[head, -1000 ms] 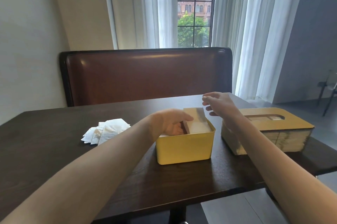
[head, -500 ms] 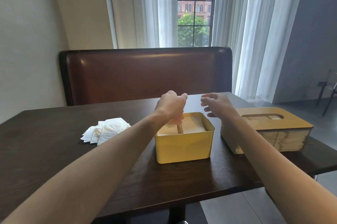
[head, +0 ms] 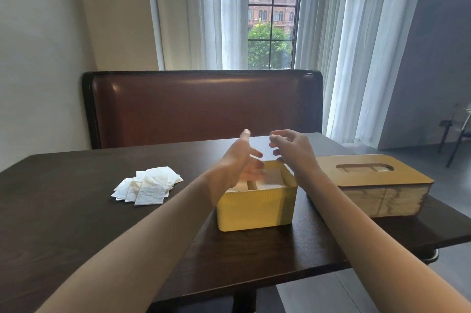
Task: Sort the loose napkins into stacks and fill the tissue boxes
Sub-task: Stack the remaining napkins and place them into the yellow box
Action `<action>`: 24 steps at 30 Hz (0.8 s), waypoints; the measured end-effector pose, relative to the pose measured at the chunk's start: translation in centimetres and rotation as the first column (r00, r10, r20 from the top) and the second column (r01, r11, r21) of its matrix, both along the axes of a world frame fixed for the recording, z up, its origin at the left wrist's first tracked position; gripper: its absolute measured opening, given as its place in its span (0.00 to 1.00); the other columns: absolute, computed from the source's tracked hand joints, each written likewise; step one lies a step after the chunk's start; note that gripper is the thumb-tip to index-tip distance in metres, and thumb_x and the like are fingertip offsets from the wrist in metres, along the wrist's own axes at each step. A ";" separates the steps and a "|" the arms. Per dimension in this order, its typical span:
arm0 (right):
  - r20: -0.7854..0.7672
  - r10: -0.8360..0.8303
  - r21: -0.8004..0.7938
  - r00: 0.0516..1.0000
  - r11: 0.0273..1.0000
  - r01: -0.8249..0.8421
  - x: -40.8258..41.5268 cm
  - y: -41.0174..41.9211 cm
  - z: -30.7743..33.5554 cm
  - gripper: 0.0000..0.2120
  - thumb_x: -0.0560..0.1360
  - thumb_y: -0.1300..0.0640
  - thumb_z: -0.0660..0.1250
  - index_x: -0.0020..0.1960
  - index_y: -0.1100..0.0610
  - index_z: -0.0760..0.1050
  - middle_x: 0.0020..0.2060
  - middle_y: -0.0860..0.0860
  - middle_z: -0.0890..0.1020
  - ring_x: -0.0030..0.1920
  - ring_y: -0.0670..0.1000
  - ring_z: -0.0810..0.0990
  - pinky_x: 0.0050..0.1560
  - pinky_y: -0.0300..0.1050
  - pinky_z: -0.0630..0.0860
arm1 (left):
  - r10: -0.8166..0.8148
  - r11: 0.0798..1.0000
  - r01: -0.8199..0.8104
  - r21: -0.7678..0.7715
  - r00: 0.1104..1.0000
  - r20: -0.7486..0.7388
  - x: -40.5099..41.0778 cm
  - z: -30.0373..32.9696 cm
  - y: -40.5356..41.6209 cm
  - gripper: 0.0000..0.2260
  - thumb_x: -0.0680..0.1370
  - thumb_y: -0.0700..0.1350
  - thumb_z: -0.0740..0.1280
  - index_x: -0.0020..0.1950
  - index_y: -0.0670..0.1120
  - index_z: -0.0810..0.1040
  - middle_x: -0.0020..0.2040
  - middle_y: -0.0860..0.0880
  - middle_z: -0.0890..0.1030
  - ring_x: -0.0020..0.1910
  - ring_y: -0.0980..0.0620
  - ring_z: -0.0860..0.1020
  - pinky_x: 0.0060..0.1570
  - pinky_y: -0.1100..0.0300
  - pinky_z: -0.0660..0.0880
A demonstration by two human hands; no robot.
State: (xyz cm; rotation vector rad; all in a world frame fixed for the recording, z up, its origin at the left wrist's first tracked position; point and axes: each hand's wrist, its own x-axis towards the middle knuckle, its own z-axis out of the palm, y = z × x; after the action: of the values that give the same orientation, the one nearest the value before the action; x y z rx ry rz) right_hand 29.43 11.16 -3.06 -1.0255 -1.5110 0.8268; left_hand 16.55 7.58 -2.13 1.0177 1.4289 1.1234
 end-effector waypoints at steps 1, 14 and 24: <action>-0.027 0.002 0.020 1.000 1.000 -0.001 -0.3 -0.4 0.1 0.04 0.80 0.54 0.65 0.53 0.52 0.77 0.42 0.48 0.81 0.43 0.47 0.81 0.40 0.36 0.77 | 0.060 0.994 -0.058 0.089 0.998 -0.012 -0.4 0.0 -0.3 0.32 0.84 0.63 0.48 0.55 0.39 0.79 0.55 0.38 0.83 0.51 0.40 0.84 0.55 0.47 0.81; -0.245 0.220 -0.017 0.944 0.973 -0.231 -11.0 -5.7 1.5 0.12 0.82 0.49 0.60 0.52 0.55 0.80 0.45 0.49 0.84 0.48 0.50 0.83 0.51 0.45 0.80 | 0.505 0.779 -0.482 0.402 0.861 0.053 -11.0 0.1 -4.4 0.29 0.86 0.57 0.47 0.54 0.39 0.82 0.54 0.45 0.82 0.48 0.46 0.81 0.54 0.48 0.76; -0.262 0.261 -0.201 0.929 0.927 -0.317 -21.4 -5.9 -1.6 0.17 0.81 0.49 0.58 0.47 0.61 0.78 0.43 0.50 0.81 0.48 0.51 0.79 0.54 0.51 0.76 | 0.633 0.705 -0.614 0.353 0.770 0.076 -19.7 -3.6 -5.9 0.28 0.85 0.58 0.48 0.47 0.42 0.81 0.50 0.44 0.83 0.41 0.49 0.80 0.44 0.53 0.71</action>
State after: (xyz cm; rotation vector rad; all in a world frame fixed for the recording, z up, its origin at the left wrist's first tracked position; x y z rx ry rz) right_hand 8.03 5.22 -4.65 -0.8503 -1.4018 1.3217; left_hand -3.10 1.64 -5.77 0.8118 1.7094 1.9319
